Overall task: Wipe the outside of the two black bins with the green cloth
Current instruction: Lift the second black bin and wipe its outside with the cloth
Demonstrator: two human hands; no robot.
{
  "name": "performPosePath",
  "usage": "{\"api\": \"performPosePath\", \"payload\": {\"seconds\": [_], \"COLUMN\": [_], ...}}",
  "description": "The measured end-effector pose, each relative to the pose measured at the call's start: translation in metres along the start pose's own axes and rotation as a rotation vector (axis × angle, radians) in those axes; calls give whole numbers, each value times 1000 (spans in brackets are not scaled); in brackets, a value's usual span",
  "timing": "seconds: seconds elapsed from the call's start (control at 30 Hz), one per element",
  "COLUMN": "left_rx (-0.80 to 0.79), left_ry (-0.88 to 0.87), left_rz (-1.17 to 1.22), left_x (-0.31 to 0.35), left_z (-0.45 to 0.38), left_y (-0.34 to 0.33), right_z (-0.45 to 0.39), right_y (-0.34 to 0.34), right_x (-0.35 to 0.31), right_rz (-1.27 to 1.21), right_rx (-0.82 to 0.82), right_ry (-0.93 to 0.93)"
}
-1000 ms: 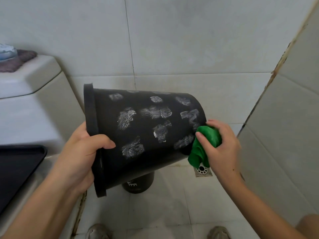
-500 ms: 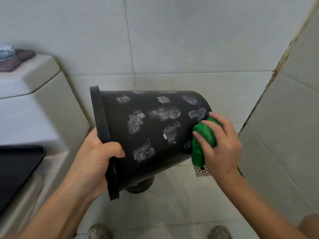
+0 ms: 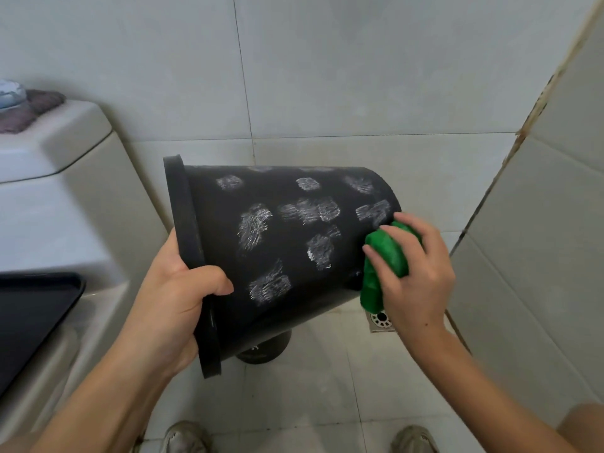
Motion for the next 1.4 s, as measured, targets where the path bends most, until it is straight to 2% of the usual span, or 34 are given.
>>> {"api": "performPosePath", "payload": {"seconds": [0.17,0.23,0.3,0.37,0.43,0.53,0.6,0.7,0.77,0.83,0.93,0.97,1.0,1.1,1.17,1.2,1.33,1.4], "left_rx": [-47,-44,-32,-17,-21,-41,-35,-19,-17,-13,-21,-25,-29,-27,-21,-23,-11,-25], "left_ry": [-12,-17,-34,-47,-51,-43,-37,-39,-45,-40,-20,-17,-17,-22,-25,-27,-27,-36], "left_rz": [-10,-16,-21,-16,8,33,36,47,62,70,81,84,90,111,120,116,108,117], "left_x": [2,2,4,6,7,10,9,6,5,4,2,2,2,2,3,3,2,3], "left_z": [0,1,0,1,2,2,1,-3,-7,-10,-7,-6,-5,-3,-3,-3,-3,-3], "left_y": [-6,-7,-7,-6,-7,-9,-8,-9,-10,-8,-7,-7,-7,-5,-5,-6,-8,-8], "right_z": [28,18,2,-2,7,22,15,-11,-14,-7,8,7,1,-19,-15,-7,30,15], "right_y": [-5,-5,0,5,5,0,-3,2,2,-1,-8,-8,-6,8,11,8,-10,-5], "right_x": [-59,-43,-11,0,-16,-54,-49,-9,0,-15,-47,-47,-40,-8,-11,-21,-69,-58], "right_rz": [-37,-20,-18,-37,-51,-46,-37,-21,-7,5,-2,-6,-7,-5,-10,-7,36,25], "right_rx": [-109,-93,-35,14,23,-54,-80,-19,0,-20,-119,-138,-135,-46,-20,-41,-192,-158], "right_ry": [395,342,142,34,88,358,387,131,42,119,384,416,395,174,130,170,560,537]}}
Point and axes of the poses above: each hand's wrist, its own z-axis away from the middle knuckle, its own y-axis out of the back of the hand, x = y × z, the point moved 10 cm from there along -z, towards the middle knuckle, and after that the axes turned 2 degrees about z, right-handed, at the moved point
